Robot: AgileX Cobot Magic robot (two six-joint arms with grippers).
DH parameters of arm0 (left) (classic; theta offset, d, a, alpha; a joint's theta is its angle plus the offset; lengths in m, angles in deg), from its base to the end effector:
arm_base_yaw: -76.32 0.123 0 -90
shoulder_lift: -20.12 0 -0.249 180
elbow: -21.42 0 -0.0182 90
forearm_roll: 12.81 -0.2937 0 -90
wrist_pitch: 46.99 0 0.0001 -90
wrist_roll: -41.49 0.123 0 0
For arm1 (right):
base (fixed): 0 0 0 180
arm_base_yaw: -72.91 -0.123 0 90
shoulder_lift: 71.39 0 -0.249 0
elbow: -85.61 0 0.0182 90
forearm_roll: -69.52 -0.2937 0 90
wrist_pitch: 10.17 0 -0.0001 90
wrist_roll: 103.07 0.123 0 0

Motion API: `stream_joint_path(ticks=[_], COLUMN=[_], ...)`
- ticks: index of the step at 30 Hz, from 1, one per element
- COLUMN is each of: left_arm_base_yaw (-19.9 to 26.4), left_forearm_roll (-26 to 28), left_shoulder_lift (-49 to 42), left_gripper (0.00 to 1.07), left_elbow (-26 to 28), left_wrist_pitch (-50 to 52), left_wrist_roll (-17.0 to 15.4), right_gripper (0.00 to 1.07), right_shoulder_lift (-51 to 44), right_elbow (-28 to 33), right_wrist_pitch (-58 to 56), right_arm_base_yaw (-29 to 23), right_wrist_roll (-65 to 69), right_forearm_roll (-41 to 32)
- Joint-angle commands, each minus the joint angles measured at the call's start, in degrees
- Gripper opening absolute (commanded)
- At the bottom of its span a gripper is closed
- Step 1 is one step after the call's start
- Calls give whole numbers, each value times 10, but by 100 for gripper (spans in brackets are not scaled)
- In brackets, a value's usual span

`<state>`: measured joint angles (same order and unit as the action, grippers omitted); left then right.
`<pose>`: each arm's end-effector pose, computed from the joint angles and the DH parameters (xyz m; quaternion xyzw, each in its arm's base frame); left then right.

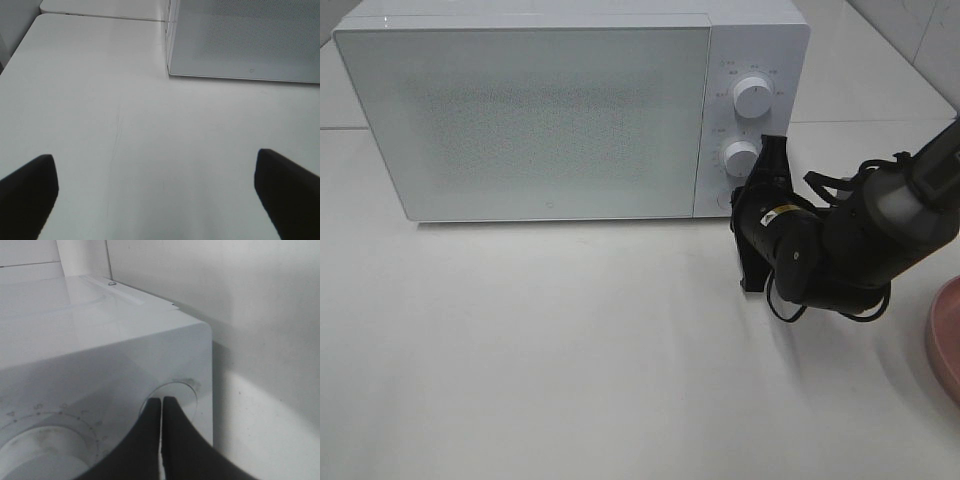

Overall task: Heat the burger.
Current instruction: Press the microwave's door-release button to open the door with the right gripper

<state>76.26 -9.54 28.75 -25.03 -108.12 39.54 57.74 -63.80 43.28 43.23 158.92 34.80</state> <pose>0.0944 -0.0062 0.2891 -0.0125 0.8486 -0.0378 0.5276 0.3559 0.1381 0.0063 0.5933 0.5594 0.4260 0.3920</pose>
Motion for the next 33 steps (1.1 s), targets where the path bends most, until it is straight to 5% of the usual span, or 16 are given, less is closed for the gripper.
stream_joint_path(ticks=[1, 33], left_arm_base_yaw=[2, 2], left_forearm_roll=[4, 4], left_shoulder_lift=[-9, -9], left_gripper=[100, 100], left_elbow=[-1, -1], left_wrist_pitch=[-1, -1], left_wrist_roll=[-2, -2], right_gripper=[0, 0], right_shoulder_lift=[10, 62], right_elbow=[-15, -121], right_wrist_pitch=[-3, 139], right_arm_base_yaw=[2, 15], right_wrist_roll=[-9, -23], right_forearm_roll=[9, 24])
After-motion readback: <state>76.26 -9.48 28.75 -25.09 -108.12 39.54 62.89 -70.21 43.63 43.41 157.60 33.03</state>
